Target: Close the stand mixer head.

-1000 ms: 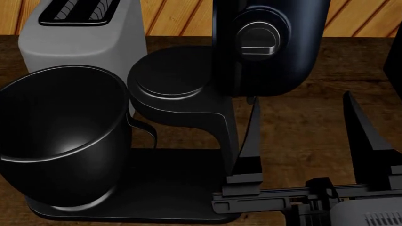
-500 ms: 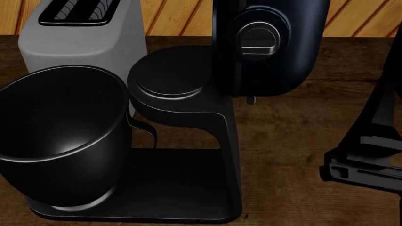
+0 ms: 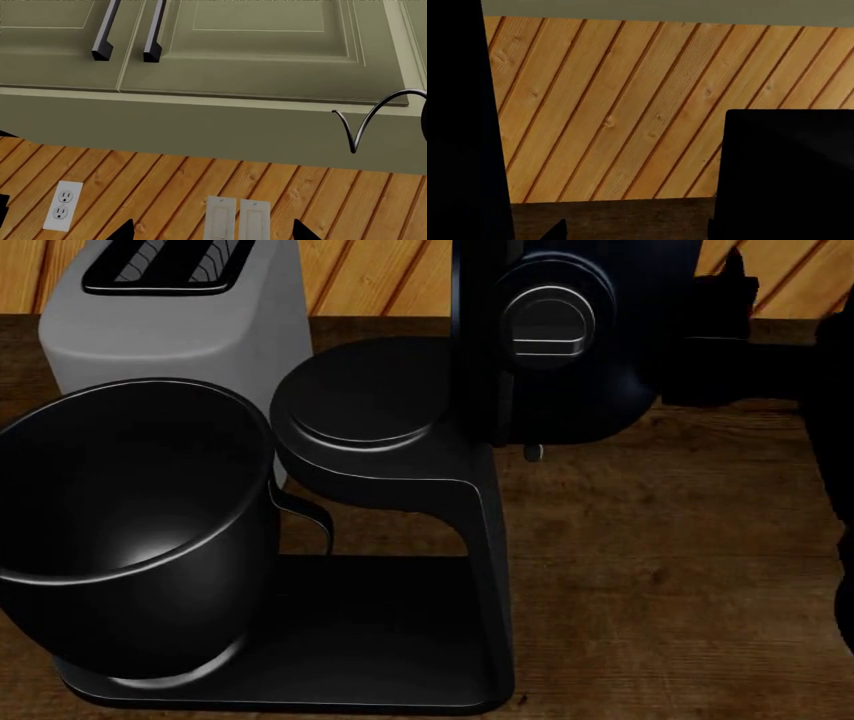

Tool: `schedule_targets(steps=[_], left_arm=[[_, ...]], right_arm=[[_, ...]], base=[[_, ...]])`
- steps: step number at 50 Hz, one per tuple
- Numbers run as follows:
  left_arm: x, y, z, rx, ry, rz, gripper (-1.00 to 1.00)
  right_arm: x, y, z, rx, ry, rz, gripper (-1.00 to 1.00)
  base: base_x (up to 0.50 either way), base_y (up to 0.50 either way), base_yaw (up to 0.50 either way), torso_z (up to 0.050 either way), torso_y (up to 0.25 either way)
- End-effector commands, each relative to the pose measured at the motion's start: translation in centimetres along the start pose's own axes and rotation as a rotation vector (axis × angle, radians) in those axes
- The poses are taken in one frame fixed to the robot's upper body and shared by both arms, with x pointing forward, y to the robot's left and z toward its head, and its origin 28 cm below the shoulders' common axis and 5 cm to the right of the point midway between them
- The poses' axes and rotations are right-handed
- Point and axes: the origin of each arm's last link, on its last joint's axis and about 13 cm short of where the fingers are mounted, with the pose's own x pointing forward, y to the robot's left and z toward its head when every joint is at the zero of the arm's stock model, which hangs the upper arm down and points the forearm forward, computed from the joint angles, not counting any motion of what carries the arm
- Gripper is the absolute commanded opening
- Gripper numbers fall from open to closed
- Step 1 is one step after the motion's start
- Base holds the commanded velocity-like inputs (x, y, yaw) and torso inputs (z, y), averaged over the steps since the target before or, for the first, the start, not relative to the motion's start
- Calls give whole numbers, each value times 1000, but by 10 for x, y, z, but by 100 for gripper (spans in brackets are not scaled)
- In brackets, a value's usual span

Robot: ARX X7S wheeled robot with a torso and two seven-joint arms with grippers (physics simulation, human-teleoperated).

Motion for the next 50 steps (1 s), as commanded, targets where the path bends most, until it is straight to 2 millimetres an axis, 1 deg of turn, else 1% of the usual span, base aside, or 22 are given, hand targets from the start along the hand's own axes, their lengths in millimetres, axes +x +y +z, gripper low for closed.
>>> schedule_targets(steps=[1, 8, 11, 13, 14, 17, 21, 24, 26, 32, 34, 36, 37, 38, 39, 40, 41, 44, 50], left_arm=[[1, 4, -5, 44, 47, 45, 100], [1, 6, -4, 40, 45, 46, 100], [1, 6, -4, 24, 51, 44, 100], [2, 6, -3, 28, 47, 45, 100], [2, 6, -3, 29, 46, 46, 100], [2, 7, -2, 25, 44, 49, 100], [2, 7, 0, 20, 37, 48, 100], [2, 7, 1, 14, 34, 50, 100], [1, 7, 1, 9, 33, 45, 100], [2, 9, 8, -1, 16, 49, 100], [2, 10, 10, -7, 9, 51, 100], [3, 10, 10, -9, 8, 52, 100], [3, 10, 10, -10, 6, 52, 100], [3, 10, 10, -10, 5, 52, 100], [3, 11, 10, -10, 3, 54, 100], [3, 11, 10, -10, 2, 55, 100], [3, 11, 11, -9, 0, 59, 100], [3, 10, 10, -8, 1, 57, 100], [2, 10, 10, -4, 0, 57, 100]], right_arm=[[35, 24, 25, -127, 174, 141, 100], [44, 42, 26, -209, 201, 265, 100], [45, 52, 31, -237, 209, 368, 100], [45, 62, 38, -271, 220, 445, 100], [45, 64, 38, -276, 224, 464, 100], [45, 83, 36, -320, 281, 557, 100], [52, 108, 28, -379, 339, 655, 100], [55, 126, 17, -427, 416, 743, 100], [56, 133, 12, -434, 442, 770, 100], [66, 154, -18, -527, 549, 829, 100], [65, 160, -28, -572, 577, 855, 100], [64, 163, -34, -602, 603, 868, 100], [64, 164, -42, -639, 636, 867, 100], [63, 165, -45, -653, 653, 873, 100], [61, 165, -53, -709, 685, 874, 100], [61, 164, -56, -723, 697, 869, 100], [61, 163, -65, -779, 723, 855, 100], [57, 161, -71, -801, 748, 873, 100], [57, 160, -70, -791, 742, 875, 100]], base=[[0, 0, 0, 0, 0], [10, 0, 13, 0, -12], [15, 2, 20, 0, -15], [15, 3, 20, 0, -16], [15, 3, 21, 0, -17], [15, 4, 20, 0, -18], [15, 4, 20, 0, -18], [15, 5, 20, 0, -18], [14, 5, 17, 0, -17], [6, 5, 12, 0, -16], [6, 4, 7, 0, -14], [12, 4, 10, 0, -16], [11, 5, 12, 0, -17], [11, 6, 13, 0, -18], [0, 6, 14, 0, -18], [21, 7, 14, 0, -18], [0, 7, 15, 0, -18], [11, 8, 15, 0, -18], [12, 8, 14, 0, -16]])
